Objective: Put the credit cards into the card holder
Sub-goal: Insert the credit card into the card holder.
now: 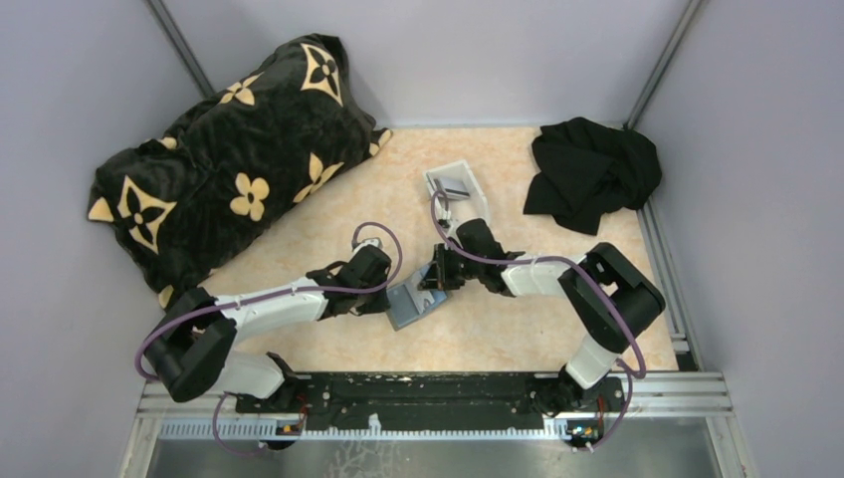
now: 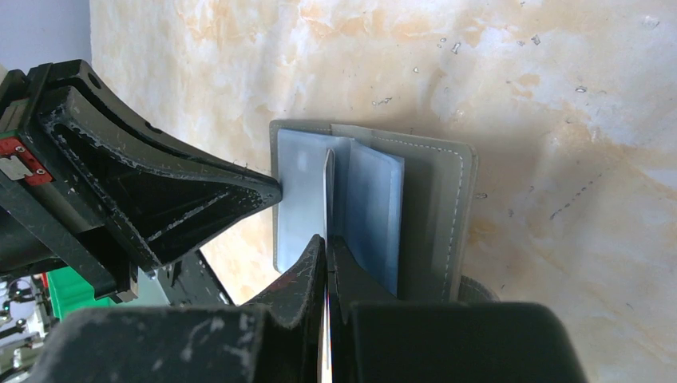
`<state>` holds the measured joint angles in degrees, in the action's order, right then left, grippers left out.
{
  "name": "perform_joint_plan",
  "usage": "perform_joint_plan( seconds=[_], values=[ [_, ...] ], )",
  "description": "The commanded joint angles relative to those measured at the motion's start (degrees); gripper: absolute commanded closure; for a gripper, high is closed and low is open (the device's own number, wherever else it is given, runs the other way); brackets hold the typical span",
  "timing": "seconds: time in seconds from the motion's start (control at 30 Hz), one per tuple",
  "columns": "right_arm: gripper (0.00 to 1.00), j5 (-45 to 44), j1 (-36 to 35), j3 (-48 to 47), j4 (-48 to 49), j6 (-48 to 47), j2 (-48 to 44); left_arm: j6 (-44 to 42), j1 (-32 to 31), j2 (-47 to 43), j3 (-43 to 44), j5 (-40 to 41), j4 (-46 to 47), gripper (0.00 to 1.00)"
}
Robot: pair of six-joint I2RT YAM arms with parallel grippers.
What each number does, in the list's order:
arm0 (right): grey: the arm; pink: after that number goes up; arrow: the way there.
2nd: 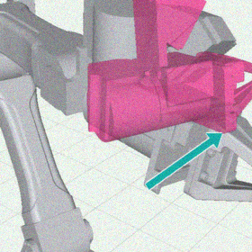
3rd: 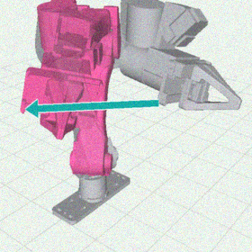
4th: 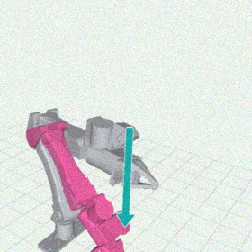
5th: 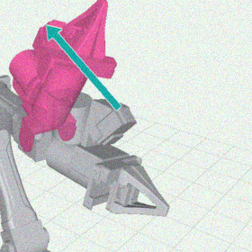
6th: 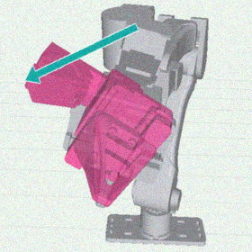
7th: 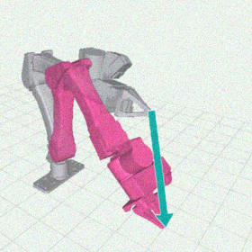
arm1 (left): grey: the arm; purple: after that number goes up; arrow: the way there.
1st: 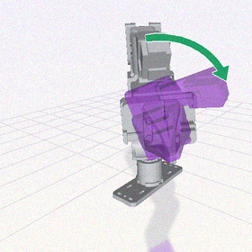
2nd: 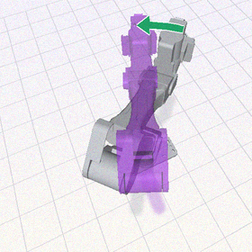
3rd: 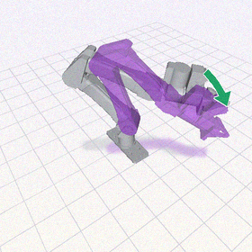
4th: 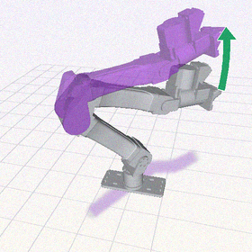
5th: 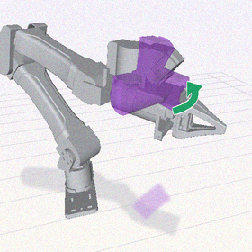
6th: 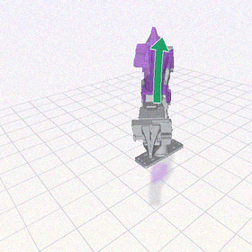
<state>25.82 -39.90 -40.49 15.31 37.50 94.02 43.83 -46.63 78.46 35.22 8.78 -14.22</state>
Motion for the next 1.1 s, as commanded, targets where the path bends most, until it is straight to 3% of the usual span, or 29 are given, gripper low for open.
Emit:
perform_joint_plan(
  seconds=[0.0, 1.07],
  values=[
    [1.00, 0.39, -1.10, -0.11, 0.16, -0.94, -1.72, -0.78, -0.63, 3.03, -1.84, 0.46, -3.98, 0.97],
    [1.00, 1.54, -1.83, 0.31, 4.36, 0.42, 4.67, -0.77, -0.83, 2.79, -2.31, 0.09, -4.15, 0.97]
  ],
)
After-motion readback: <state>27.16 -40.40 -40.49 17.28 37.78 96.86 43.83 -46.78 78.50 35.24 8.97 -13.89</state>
